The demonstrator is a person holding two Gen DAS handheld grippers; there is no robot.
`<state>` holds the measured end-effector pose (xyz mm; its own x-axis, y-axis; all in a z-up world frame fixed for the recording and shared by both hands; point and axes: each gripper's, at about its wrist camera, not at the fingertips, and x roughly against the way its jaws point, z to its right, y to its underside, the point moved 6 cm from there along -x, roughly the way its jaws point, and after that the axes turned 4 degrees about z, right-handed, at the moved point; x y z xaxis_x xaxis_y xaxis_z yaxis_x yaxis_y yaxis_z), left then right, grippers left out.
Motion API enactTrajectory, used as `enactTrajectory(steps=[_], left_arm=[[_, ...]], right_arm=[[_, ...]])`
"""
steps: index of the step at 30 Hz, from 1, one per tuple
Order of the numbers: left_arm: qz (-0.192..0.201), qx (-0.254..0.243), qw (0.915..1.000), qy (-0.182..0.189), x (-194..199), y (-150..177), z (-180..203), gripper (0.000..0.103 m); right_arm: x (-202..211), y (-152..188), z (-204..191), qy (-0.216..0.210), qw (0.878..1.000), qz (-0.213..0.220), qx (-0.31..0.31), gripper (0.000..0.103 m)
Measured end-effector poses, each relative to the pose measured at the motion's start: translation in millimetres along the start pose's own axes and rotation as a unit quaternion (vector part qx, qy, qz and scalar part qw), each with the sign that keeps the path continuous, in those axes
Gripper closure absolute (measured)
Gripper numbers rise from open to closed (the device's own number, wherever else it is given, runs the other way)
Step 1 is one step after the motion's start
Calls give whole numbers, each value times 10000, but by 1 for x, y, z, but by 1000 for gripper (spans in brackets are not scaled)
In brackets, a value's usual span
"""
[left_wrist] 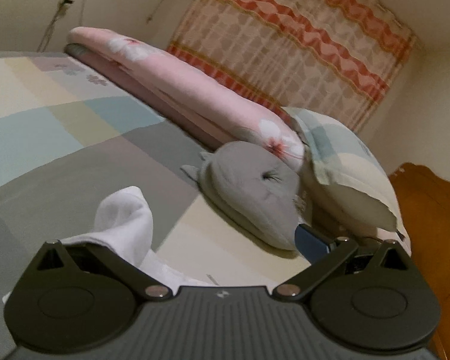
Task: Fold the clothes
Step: 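Lift the held sleeve cuff with the left gripper toward the shirt body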
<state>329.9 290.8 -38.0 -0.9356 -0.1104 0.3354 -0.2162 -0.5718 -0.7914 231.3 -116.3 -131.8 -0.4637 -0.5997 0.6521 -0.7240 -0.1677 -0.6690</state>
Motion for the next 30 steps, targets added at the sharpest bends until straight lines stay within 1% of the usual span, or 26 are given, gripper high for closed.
enactTrajectory(steps=[5, 10, 20, 30], left_arm=[[-78, -103, 9998, 155, 3, -6, 33, 1], [-199, -224, 9993, 214, 0, -6, 64, 1], [-442, -723, 9954, 449, -15, 12, 136, 1], [-758, -1146, 9874, 779, -36, 41, 207, 1]], right_arm=[[7, 5, 2, 129, 9998, -33, 143, 0], [20, 8, 12, 198, 9998, 48, 91, 0], [49, 13, 36, 266, 9991, 315, -69, 0], [62, 13, 54, 333, 9979, 478, -271, 0]])
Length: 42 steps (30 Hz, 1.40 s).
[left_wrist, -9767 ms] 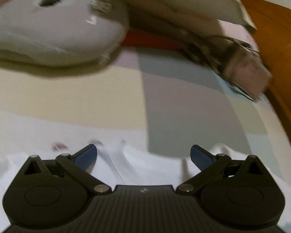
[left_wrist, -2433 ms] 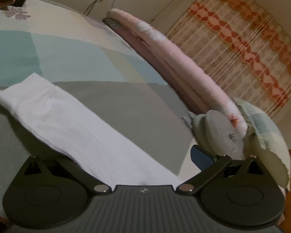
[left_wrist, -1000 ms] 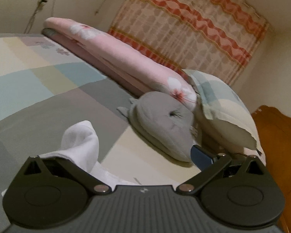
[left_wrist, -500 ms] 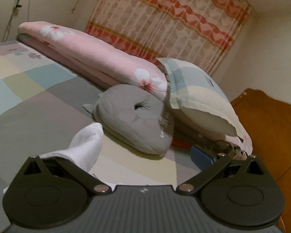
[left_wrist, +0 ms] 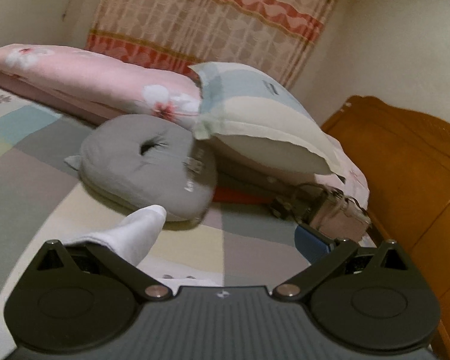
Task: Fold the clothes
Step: 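Lift the held sleeve cuff with the left gripper toward the shirt body, then carry the held sleeve across the shirt body with the left gripper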
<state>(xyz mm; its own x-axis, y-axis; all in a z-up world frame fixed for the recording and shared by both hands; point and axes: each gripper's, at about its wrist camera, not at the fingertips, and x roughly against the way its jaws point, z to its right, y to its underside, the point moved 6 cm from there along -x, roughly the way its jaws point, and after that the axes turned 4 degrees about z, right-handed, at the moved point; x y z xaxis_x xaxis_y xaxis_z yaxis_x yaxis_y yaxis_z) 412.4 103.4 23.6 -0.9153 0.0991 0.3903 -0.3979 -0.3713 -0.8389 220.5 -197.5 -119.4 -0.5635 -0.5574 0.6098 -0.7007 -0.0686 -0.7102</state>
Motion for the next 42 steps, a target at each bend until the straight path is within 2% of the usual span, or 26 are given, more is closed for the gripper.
enactTrajectory(steps=[6, 15, 27, 33, 42], left_arm=[[-205, -291, 9992, 176, -20, 12, 35, 1], [-444, -465, 9972, 370, -45, 32, 70, 1], [-646, -536, 9953, 478, -71, 56, 92, 1], [-919, -549, 9927, 556, -85, 90, 94, 1], [-1575, -742, 9825, 665, -105, 170, 87, 1]], right_arm=[[1, 1, 2, 18, 10000, 3, 5, 0], [3, 3, 6, 60, 10000, -4, 0, 0], [6, 6, 13, 103, 9999, -17, -50, 0], [7, 8, 19, 179, 9998, -15, -108, 0], [9, 8, 21, 213, 9997, 33, -119, 0]])
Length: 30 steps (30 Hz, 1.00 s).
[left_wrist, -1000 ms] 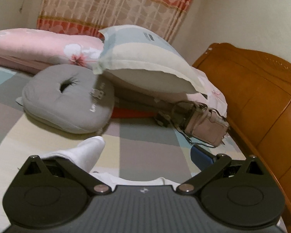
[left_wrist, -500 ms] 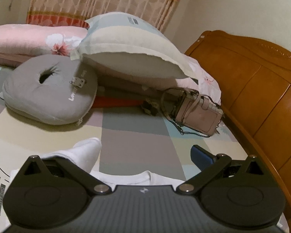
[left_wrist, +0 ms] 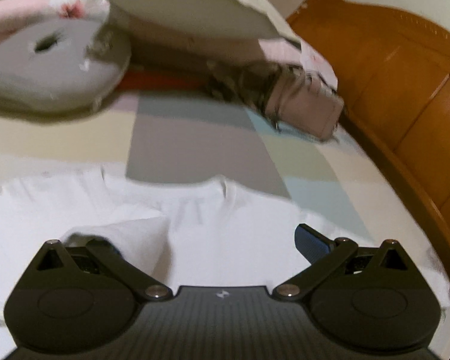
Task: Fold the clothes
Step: 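Carry the held sleeve across the shirt body with the left gripper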
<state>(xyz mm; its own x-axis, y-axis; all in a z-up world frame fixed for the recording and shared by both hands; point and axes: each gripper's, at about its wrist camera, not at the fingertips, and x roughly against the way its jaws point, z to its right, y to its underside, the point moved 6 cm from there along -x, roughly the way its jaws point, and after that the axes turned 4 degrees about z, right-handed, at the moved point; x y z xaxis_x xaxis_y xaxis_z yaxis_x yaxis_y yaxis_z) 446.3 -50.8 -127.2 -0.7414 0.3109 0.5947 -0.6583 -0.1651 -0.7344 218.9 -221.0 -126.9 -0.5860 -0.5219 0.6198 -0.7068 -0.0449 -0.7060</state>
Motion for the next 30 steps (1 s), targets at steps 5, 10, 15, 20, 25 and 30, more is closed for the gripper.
enactTrajectory(steps=[5, 10, 15, 20, 25, 30], left_arm=[[-303, 110, 9995, 13, -13, 25, -5, 1], [-428, 333, 9978, 370, -1, 42, -10, 1], [-396, 655, 9957, 514, 24, 48, -30, 1], [-329, 1189, 9896, 737, 53, 40, -63, 1], [-25, 1569, 9861, 555, 70, 25, -97, 1], [149, 1821, 9823, 414, 75, 19, -123, 1]], right_arm=[[0, -1, 3, 42, 10000, 27, -41, 0], [4, -4, 3, 16, 9999, 115, -71, 0], [6, -4, 6, 30, 9998, 157, -93, 0], [6, -4, 8, 36, 9997, 166, -156, 0], [2, -3, 7, 60, 9999, 109, -114, 0], [-2, -2, 9, 123, 9998, 68, -144, 0]])
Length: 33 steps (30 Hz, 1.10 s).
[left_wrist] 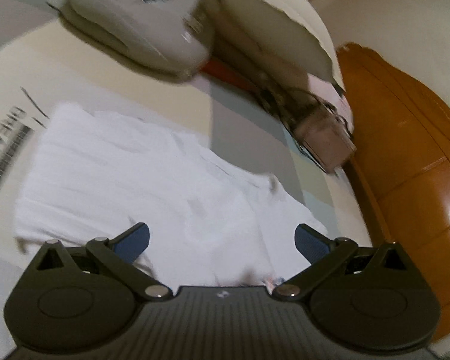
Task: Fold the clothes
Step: 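Carry the held sleeve across the shirt body with the left gripper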
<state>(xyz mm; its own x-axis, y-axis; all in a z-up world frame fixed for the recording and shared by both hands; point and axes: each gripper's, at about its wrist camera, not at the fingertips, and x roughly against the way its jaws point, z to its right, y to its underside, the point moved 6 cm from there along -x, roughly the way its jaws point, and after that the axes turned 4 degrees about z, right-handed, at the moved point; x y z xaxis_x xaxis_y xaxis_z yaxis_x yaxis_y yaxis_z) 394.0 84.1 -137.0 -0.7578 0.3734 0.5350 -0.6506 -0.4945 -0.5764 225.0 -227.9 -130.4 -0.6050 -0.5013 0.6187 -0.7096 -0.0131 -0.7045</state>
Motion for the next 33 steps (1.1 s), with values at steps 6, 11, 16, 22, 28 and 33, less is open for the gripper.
enactTrajectory(steps=[6, 11, 16, 22, 28, 33], left_arm=[[-60, 336, 9993, -132, -15, -3, -21, 1], [-379, 262, 9989, -48, -32, 9, -12, 1], [-655, 208, 9976, 29, -46, 15, 6, 1], [-1002, 23, 9939, 470, -64, 22, 47, 1], [-1064, -673, 9903, 583, -64, 27, 85, 1], [-1149, -636, 9892, 654, -44, 34, 81, 1]], right_arm=[[-5, 0, 0, 29, 10000, -40, 14, 0], [-7, 1, 1, 39, 10000, -54, -2, 0], [-7, 1, 2, 55, 10000, -53, -7, 0], [-4, 0, 4, 71, 10000, -5, -50, 0], [-1, 0, 8, 88, 9999, 39, -97, 0], [0, -1, 7, 70, 9999, 60, -74, 0]])
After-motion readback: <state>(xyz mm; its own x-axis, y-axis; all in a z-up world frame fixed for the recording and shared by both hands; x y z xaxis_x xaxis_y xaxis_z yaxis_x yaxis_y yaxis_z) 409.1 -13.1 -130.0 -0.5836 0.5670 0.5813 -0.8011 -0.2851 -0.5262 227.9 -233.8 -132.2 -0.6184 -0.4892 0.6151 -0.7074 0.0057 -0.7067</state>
